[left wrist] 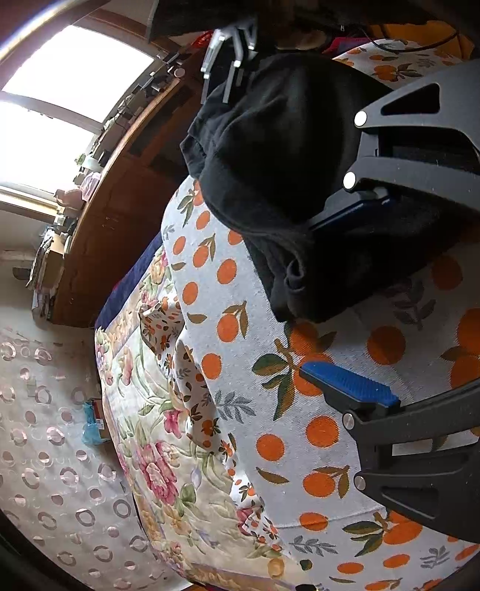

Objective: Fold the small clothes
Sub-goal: 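Grasp the T-shirt bundle with the right tool while the left tool holds it, then lift the black T-shirt bundle with both tools and carry it toward the navy stack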

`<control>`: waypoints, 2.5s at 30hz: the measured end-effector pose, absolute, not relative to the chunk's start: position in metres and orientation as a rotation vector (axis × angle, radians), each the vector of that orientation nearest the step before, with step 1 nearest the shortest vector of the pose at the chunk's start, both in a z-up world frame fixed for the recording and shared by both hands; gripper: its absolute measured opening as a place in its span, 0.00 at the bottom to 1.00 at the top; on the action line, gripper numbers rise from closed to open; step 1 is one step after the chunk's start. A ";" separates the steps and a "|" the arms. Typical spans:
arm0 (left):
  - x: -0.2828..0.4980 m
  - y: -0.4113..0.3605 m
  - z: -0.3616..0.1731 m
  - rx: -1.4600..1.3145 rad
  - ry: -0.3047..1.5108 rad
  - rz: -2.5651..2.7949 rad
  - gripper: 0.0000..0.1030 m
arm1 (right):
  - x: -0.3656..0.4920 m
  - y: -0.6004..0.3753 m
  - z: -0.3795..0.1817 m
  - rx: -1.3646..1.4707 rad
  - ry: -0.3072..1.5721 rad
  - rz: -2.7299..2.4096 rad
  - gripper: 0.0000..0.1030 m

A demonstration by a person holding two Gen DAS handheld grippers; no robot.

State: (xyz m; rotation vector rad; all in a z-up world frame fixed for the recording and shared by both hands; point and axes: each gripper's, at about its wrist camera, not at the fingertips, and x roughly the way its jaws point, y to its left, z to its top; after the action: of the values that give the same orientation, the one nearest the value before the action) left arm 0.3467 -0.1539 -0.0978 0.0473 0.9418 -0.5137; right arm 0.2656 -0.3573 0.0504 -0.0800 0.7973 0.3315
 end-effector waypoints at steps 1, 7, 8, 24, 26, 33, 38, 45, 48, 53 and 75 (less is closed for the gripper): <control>0.348 -0.153 -0.098 0.043 0.942 -0.516 0.67 | 0.265 -0.359 0.048 -0.068 0.805 0.332 0.80; 0.350 -0.153 -0.098 0.042 0.935 -0.513 0.68 | 0.283 -0.370 0.044 0.026 0.873 0.337 0.82; 0.350 -0.153 -0.099 0.044 0.932 -0.511 0.68 | 0.286 -0.371 0.046 0.039 0.881 0.339 0.82; 0.343 -0.165 -0.088 -0.025 0.925 -0.632 0.16 | 0.279 -0.362 0.044 -0.005 0.844 0.430 0.28; 0.338 -0.164 -0.081 -0.030 0.905 -0.640 0.15 | 0.273 -0.357 0.045 -0.050 0.820 0.422 0.22; 0.312 -0.153 -0.043 -0.077 0.797 -0.681 0.14 | 0.254 -0.360 0.055 -0.032 0.719 0.407 0.19; 0.297 -0.140 -0.022 -0.097 0.729 -0.674 0.14 | 0.242 -0.352 0.064 -0.046 0.652 0.418 0.18; 0.280 -0.100 0.000 -0.106 0.665 -0.589 0.14 | 0.243 -0.324 0.073 -0.099 0.594 0.484 0.18; 0.272 -0.080 0.006 -0.095 0.642 -0.535 0.14 | 0.247 -0.304 0.074 -0.128 0.575 0.521 0.18; 0.258 -0.043 0.013 -0.097 0.611 -0.462 0.14 | 0.261 -0.269 0.075 -0.171 0.552 0.582 0.18; 0.190 0.120 0.036 -0.163 0.418 -0.087 0.14 | 0.320 -0.109 0.120 -0.452 0.377 0.897 0.18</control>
State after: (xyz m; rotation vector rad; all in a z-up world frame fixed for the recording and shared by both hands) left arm 0.1896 0.1198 0.0358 -0.1632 0.4180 -0.0874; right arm 0.3197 -0.1086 0.1201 -0.4520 0.3767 0.8970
